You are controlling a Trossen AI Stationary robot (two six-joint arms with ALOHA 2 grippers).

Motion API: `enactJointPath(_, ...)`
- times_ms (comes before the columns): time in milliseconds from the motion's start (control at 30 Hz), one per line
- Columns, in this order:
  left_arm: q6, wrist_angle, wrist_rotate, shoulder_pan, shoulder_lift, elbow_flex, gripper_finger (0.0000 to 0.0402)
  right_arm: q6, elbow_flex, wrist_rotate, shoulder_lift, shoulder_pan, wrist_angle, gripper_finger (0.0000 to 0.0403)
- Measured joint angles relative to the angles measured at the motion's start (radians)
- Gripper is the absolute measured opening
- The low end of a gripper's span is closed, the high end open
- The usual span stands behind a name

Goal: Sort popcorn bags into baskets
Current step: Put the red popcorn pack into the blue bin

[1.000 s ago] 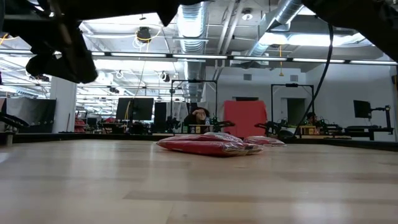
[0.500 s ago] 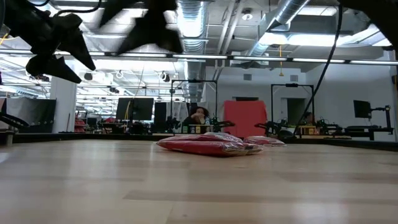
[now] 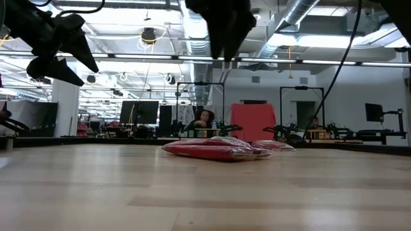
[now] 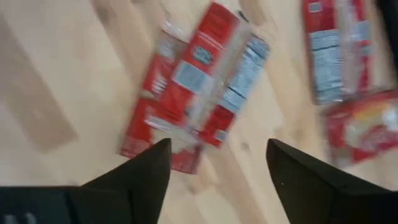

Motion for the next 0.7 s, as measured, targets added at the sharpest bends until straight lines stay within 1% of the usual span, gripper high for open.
enactJointPath(100,0.001,0.000,0.022,0.000,0.000,0.000,0.0306,-0.020,-0.079,-0.025,-0.042,-0.041,-0.014,0.0302)
enactJointPath(167,0.006,0.000,0.036,0.000,0.000,0.000,0.0306,-0.022,-0.178,-0.044,-0.073,-0.075,0.008,0.0305)
enactJointPath(200,0.007,0.001,0.041,0.000,0.000,-0.001,0.0306,-0.021,-0.230,-0.057,-0.088,-0.091,0.070,0.0306)
enactJointPath(300,0.002,-0.003,0.051,0.000,0.000,-0.010,0.0306,0.002,-0.395,-0.162,-0.150,-0.131,0.298,0.0306)
enactJointPath(433,0.000,0.001,0.051,0.000,0.000,-0.020,0.0306,0.049,-0.550,-0.192,-0.161,-0.139,0.563,0.0306)
enactJointPath(533,0.000,-0.003,0.052,0.000,0.000,-0.029,0.0306,0.054,-0.584,-0.191,-0.127,-0.128,0.687,0.0306)
enactJointPath(700,-0.005,-0.003,0.051,0.000,0.000,-0.044,0.0306,0.057,-0.585,-0.154,-0.049,-0.098,0.752,0.0306)
